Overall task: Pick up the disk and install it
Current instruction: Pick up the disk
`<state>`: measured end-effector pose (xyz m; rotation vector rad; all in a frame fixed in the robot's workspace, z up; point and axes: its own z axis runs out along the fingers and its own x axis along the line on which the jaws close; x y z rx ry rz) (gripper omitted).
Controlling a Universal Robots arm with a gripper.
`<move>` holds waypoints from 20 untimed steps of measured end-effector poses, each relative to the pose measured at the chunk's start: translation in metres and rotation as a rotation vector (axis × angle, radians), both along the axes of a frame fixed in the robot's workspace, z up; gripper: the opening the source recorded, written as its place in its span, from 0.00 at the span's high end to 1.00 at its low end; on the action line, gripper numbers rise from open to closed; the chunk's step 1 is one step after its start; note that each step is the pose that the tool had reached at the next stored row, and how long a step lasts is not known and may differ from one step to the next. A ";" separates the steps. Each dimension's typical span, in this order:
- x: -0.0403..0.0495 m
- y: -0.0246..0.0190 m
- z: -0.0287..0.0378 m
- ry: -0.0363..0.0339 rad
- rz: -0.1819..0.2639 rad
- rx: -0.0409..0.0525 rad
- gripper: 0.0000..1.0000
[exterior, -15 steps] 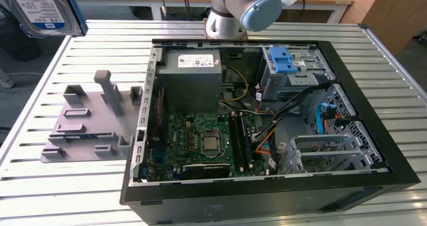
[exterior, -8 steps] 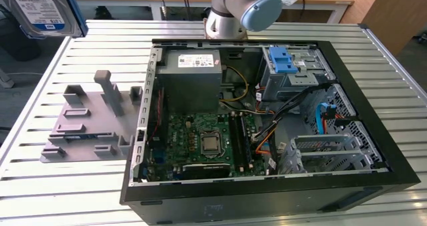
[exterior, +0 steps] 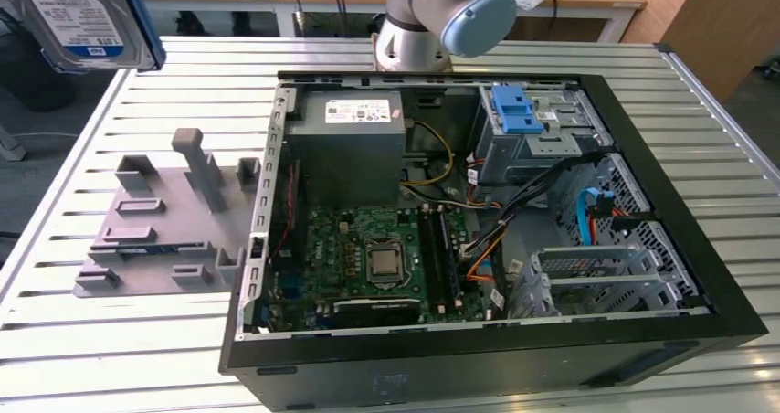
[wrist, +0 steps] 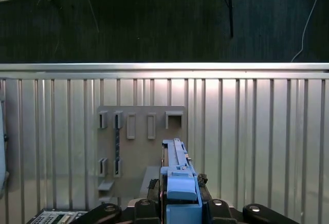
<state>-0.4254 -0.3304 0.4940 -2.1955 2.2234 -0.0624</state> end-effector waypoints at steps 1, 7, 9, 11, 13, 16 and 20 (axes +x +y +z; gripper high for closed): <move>0.0012 -0.0003 0.0000 0.0000 0.000 0.0000 0.64; 0.0088 -0.0035 0.0000 0.0010 0.000 0.0000 0.64; 0.0114 -0.0045 0.0000 0.0015 0.000 0.0000 0.64; 0.0140 -0.0054 0.0000 0.0019 0.000 0.0000 0.64; 0.0169 -0.0064 0.0000 0.0022 0.000 0.0000 0.64; 0.0217 -0.0079 0.0000 0.0026 0.000 0.0000 0.64; 0.0274 -0.0101 0.0000 0.0028 0.000 0.0000 0.64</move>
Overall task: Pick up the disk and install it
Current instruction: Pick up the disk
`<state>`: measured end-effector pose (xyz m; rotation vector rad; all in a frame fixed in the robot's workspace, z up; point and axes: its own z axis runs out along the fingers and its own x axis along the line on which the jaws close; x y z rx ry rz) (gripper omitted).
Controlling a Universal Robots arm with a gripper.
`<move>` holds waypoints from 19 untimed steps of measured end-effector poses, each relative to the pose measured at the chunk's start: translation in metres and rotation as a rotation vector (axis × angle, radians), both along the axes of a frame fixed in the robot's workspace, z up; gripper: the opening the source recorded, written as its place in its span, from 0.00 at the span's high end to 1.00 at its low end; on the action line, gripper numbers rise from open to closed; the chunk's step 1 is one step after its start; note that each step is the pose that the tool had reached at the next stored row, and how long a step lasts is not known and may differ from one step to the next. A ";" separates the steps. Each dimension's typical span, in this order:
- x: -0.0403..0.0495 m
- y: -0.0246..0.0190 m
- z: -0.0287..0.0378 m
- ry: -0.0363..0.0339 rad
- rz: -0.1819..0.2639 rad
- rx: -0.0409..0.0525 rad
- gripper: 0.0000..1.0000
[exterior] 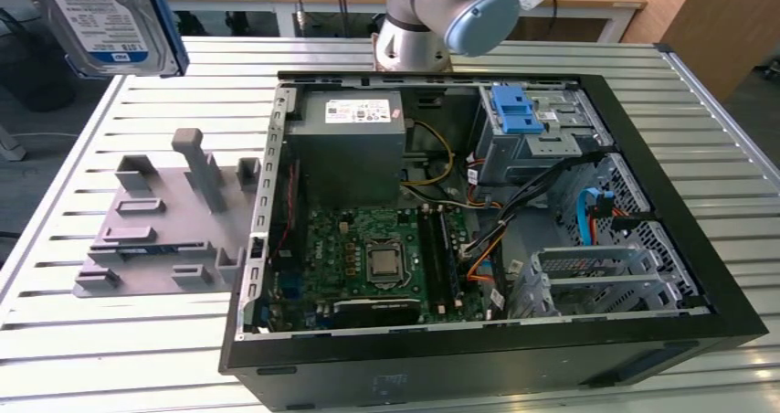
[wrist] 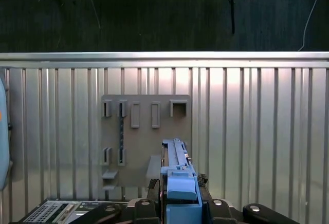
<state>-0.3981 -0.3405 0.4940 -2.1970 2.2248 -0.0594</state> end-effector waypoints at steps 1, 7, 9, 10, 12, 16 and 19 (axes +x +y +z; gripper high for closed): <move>0.0013 -0.0005 0.0000 0.0001 0.000 0.0000 0.64; 0.0092 -0.0039 0.0000 0.0007 0.000 0.0000 0.64; 0.0120 -0.0050 0.0000 0.0007 0.000 0.0000 0.64; 0.0134 -0.0056 0.0000 0.0008 0.000 0.0000 0.64; 0.0162 -0.0068 0.0000 0.0011 0.000 0.0000 0.64; 0.0216 -0.0095 0.0000 0.0014 0.000 0.0000 0.64; 0.0256 -0.0118 0.0000 0.0017 0.000 0.0000 0.64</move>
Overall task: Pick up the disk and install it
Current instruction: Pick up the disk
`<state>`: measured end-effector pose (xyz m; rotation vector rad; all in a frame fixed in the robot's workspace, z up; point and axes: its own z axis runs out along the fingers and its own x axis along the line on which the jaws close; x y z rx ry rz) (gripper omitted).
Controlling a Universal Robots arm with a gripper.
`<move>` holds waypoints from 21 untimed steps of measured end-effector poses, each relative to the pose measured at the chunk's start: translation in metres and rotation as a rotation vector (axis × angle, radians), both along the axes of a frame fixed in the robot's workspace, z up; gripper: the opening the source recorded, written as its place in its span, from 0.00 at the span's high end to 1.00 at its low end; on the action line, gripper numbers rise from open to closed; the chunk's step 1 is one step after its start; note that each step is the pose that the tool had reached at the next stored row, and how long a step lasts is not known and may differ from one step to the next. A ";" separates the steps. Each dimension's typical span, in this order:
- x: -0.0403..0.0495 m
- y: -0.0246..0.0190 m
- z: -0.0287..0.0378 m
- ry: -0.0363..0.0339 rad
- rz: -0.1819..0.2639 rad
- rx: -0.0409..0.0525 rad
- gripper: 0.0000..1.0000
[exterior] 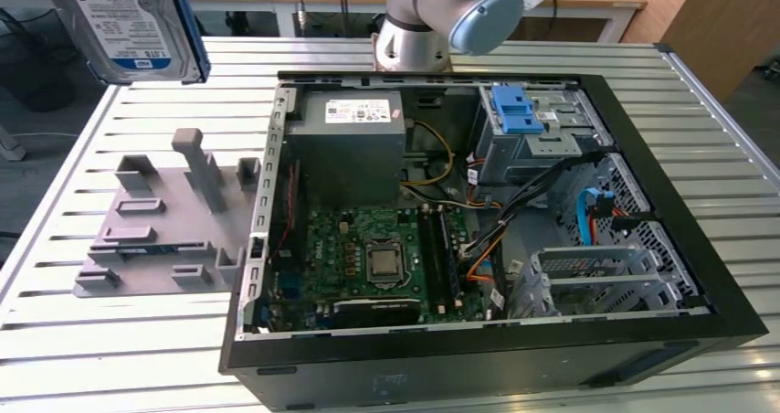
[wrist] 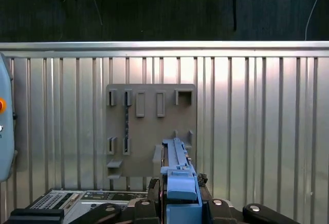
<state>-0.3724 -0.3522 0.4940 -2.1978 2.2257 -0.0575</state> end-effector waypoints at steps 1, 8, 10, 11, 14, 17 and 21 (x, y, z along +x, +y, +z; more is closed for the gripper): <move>0.0013 -0.0008 0.0001 0.0001 0.000 -0.0001 0.64; 0.0102 -0.0073 0.0000 0.0004 0.000 -0.0001 0.64; 0.0128 -0.0093 0.0000 0.0006 0.000 -0.0001 0.64; 0.0141 -0.0102 0.0001 0.0007 0.000 -0.0001 0.64; 0.0182 -0.0130 0.0000 0.0009 0.000 0.0000 0.64; 0.0222 -0.0157 0.0000 0.0013 0.000 0.0000 0.64; 0.0277 -0.0198 0.0000 0.0019 0.000 -0.0001 0.64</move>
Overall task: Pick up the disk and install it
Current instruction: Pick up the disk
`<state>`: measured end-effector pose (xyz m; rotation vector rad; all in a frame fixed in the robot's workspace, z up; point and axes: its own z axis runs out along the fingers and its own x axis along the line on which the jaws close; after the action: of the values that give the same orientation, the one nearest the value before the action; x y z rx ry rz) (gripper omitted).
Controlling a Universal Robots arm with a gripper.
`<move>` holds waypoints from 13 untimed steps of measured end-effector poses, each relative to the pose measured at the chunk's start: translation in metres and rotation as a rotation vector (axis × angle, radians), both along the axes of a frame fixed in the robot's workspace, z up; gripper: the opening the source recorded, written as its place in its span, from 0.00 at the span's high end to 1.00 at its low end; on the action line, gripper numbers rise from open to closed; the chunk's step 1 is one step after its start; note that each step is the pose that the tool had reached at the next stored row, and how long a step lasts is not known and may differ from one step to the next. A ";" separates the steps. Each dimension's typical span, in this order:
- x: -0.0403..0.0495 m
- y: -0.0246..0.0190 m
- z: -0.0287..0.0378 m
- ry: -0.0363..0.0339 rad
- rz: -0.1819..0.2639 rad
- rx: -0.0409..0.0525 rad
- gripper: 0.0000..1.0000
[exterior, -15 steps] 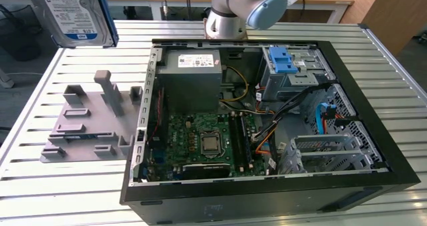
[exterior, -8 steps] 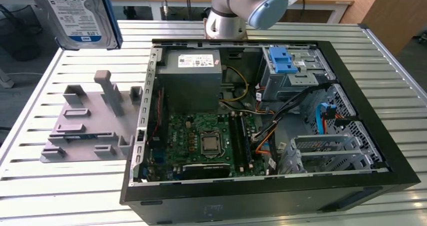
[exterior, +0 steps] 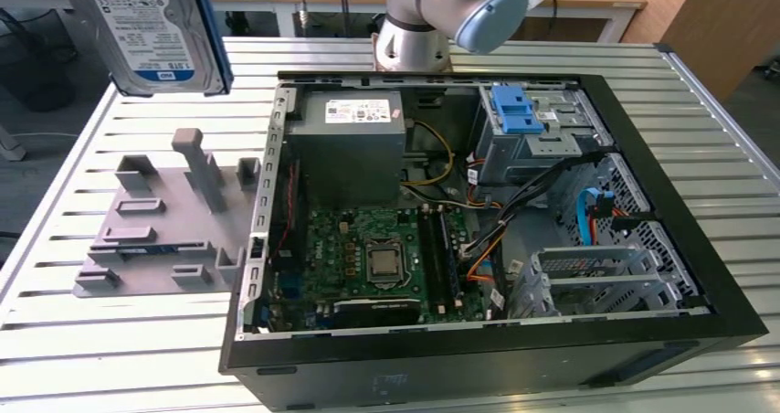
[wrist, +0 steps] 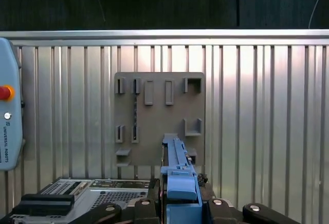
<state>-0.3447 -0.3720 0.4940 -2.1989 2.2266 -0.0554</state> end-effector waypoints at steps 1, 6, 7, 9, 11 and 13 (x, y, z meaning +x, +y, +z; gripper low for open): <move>0.0013 -0.0009 0.0000 0.0002 0.000 0.0000 0.64; 0.0081 -0.0052 0.0000 0.0007 0.000 0.0000 0.64; 0.0095 -0.0060 0.0000 0.0008 0.000 0.0001 0.64; 0.0123 -0.0076 0.0000 0.0011 0.000 0.0001 0.64; 0.0150 -0.0091 0.0000 0.0013 0.000 0.0001 0.64; 0.0171 -0.0098 0.0000 0.0015 0.000 0.0001 0.64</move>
<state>-0.3276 -0.3818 0.4940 -2.1997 2.2274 -0.0537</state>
